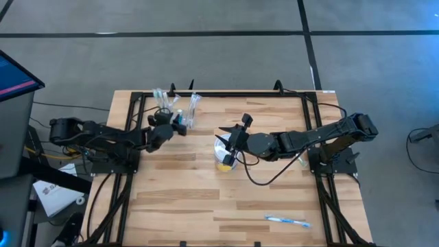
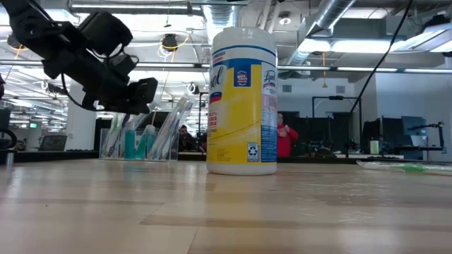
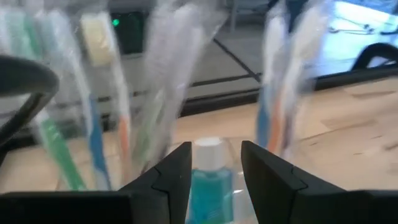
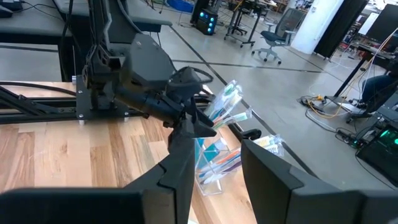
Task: Pick & Place toothbrushing station
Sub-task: Put the blue toothbrush into the transparent organizer
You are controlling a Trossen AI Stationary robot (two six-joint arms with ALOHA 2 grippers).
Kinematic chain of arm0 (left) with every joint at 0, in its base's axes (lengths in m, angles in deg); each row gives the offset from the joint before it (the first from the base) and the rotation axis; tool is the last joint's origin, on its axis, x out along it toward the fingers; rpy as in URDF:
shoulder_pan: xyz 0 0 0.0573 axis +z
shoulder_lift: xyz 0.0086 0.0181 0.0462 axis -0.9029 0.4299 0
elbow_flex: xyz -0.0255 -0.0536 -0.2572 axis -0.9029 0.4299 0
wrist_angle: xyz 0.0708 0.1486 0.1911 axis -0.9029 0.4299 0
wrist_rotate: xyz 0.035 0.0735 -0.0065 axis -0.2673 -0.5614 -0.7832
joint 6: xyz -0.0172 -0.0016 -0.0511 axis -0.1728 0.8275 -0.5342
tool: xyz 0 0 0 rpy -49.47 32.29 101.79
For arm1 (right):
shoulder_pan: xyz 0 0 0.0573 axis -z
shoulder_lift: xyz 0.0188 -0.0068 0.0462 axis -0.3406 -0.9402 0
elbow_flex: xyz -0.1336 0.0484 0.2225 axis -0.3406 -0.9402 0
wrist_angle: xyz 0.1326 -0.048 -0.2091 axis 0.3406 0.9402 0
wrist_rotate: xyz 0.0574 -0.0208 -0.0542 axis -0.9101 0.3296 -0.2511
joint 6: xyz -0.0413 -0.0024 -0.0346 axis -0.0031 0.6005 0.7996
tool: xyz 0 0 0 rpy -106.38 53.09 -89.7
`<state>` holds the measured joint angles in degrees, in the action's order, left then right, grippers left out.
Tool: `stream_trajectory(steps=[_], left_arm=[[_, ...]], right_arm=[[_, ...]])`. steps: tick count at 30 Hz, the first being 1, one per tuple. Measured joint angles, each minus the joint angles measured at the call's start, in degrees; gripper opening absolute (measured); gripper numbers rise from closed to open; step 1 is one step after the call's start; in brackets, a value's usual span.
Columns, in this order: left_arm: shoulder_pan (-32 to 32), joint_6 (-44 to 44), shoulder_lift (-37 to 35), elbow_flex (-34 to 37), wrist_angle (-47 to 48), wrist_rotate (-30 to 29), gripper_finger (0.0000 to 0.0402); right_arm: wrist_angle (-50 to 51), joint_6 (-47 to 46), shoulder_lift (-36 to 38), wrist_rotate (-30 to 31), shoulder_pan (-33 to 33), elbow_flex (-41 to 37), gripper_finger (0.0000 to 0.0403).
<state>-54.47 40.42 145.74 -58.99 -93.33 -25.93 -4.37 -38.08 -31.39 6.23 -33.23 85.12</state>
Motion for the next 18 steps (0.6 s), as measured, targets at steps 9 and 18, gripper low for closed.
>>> stream_trajectory(steps=[9,18], left_arm=[[-7.07,4.2,-7.3,-0.02,-0.66,0.23,0.0125],[-14.95,5.57,-12.72,-0.02,-0.57,6.49,0.012]], right_arm=[[0.37,0.0,0.0,0.0,0.0,0.02,0.012],[4.44,-2.64,0.0,0.02,-0.12,0.04,0.012]])
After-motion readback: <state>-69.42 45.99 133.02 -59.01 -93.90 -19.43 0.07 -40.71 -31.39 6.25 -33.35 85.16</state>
